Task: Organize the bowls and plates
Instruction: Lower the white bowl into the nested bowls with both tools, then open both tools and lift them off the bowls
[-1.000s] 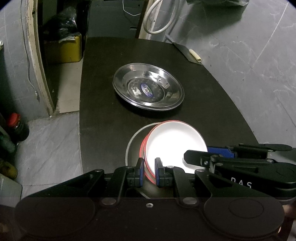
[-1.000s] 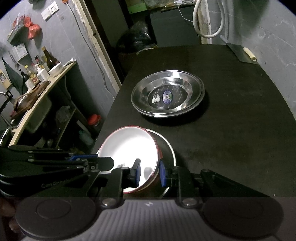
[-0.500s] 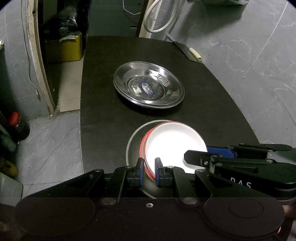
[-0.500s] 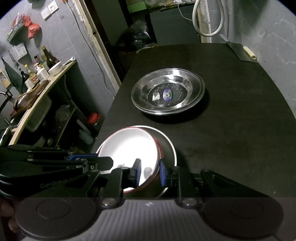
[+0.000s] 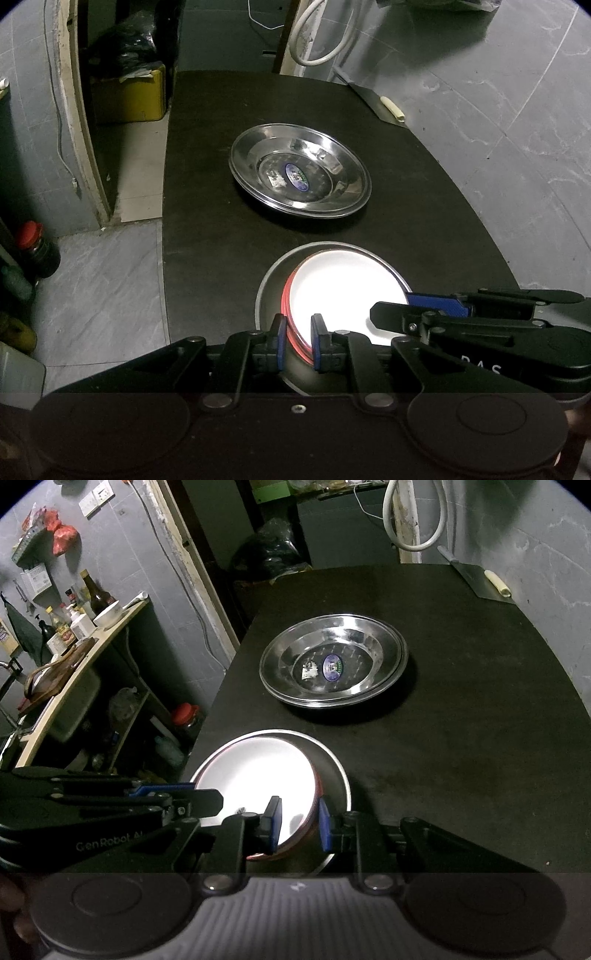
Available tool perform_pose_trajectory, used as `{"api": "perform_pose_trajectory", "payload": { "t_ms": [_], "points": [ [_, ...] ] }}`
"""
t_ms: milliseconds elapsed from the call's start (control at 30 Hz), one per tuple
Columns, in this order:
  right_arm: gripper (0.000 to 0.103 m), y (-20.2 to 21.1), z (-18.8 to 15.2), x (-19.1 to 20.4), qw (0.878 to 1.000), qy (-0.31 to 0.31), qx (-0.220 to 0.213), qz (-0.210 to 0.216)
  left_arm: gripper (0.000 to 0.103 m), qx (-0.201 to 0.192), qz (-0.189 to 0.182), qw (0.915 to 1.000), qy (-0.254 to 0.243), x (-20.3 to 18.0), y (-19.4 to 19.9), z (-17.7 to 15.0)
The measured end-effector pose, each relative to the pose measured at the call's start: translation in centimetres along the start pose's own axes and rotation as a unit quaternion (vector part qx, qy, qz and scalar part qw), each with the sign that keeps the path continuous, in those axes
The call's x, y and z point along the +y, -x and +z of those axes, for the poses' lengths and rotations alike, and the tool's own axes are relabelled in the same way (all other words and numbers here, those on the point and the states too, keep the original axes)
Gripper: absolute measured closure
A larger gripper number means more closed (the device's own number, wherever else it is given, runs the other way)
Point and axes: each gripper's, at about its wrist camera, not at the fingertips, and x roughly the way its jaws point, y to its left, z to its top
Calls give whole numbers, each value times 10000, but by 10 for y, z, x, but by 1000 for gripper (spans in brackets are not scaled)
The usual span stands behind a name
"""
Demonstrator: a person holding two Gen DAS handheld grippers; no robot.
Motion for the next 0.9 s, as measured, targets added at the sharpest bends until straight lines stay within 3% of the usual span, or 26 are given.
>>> {"api": "perform_pose_trajectory", "payload": {
  "t_ms": [900],
  "points": [
    [77,9,-2,-2,10000,-33,-76,-2,85,-74,1,9999,70,-2,4,0]
  ]
}}
